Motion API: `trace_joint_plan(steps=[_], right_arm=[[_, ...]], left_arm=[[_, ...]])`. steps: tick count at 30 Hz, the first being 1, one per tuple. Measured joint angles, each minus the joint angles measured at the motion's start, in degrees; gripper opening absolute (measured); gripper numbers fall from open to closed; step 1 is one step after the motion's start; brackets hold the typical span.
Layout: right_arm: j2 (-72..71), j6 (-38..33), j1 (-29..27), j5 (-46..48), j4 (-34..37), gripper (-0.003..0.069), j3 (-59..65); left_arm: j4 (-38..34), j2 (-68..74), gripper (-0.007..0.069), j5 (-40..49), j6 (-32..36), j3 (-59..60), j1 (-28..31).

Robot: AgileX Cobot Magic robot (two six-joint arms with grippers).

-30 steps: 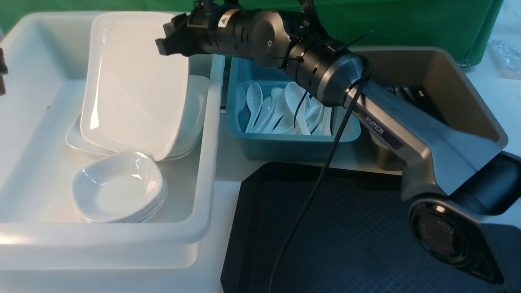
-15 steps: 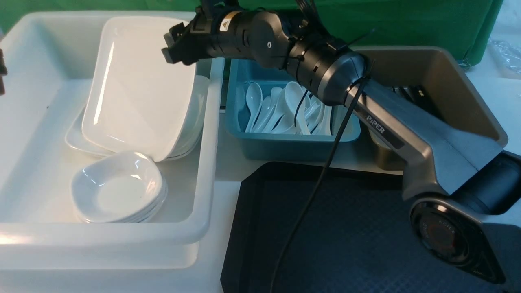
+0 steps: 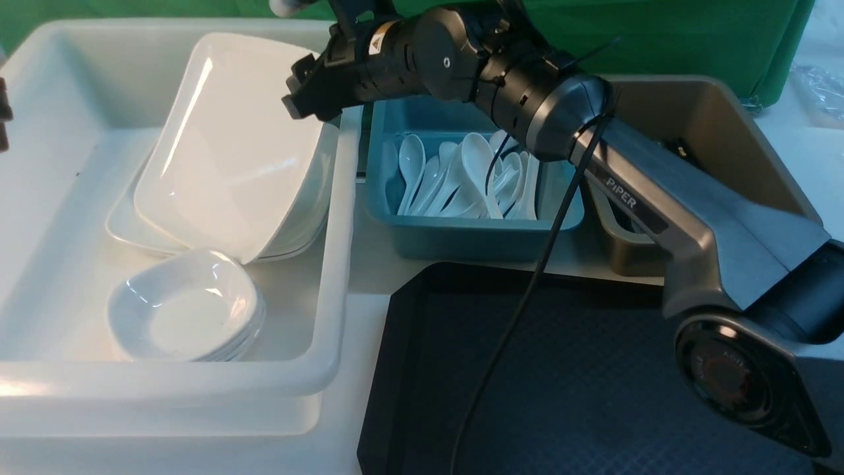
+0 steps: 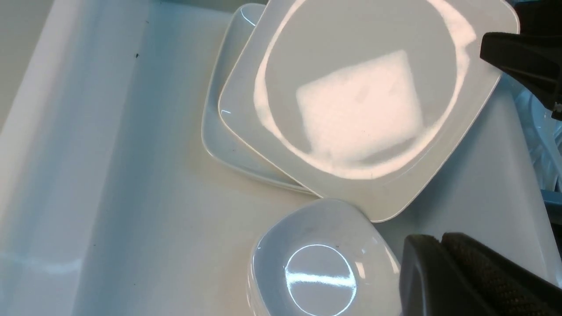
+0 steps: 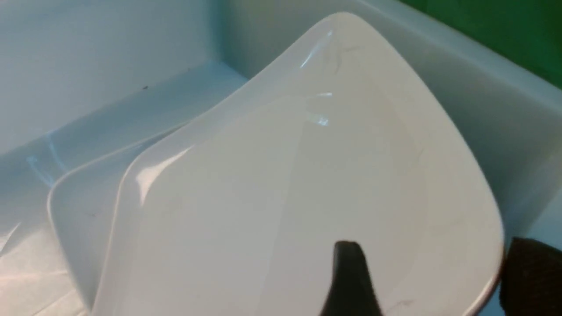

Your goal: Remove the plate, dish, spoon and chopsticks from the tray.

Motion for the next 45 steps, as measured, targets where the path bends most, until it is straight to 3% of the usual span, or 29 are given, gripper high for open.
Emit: trace_joint_plan(steps=[15,20,23,28,34,39,45], right_arm=[[-3.11,0.12,0.18,8.56,-1.08,0.0383,0.0],[-7.26,0.12,0.18,12.99,-2.76,0.0292,0.0],[-11.0,0.88,0.18,16.65,-7.3,0.0206,0.0],[-17.64,4.53,-0.41,25.94,-14.55,0.0042,0.0],[-25.61,6.1,-4.19,38.51,-15.78,0.0025,0.13],[-35.91,7.93,-8.42,38.88,-15.91,0.0025,2.75],[-52.84,9.47,-10.98,38.88,-16.13,0.0025,11.11]], left_arm=[[-0.11,0.0,0.0013,0.0,0.11,0.0,0.0],[-0.29,0.37,0.0013,-0.02,0.11,0.0,0.0],[-1.45,1.16,0.0013,-0.02,0.45,0.0,0.0],[-5.68,2.08,0.0013,-0.02,6.98,0.0,0.0],[-15.25,2.08,0.0013,-0.02,17.44,0.0,-0.37],[-18.35,2.08,0.0013,0.0,22.62,0.0,-7.15],[-10.96,2.08,0.0013,-0.56,21.14,0.0,-18.44]])
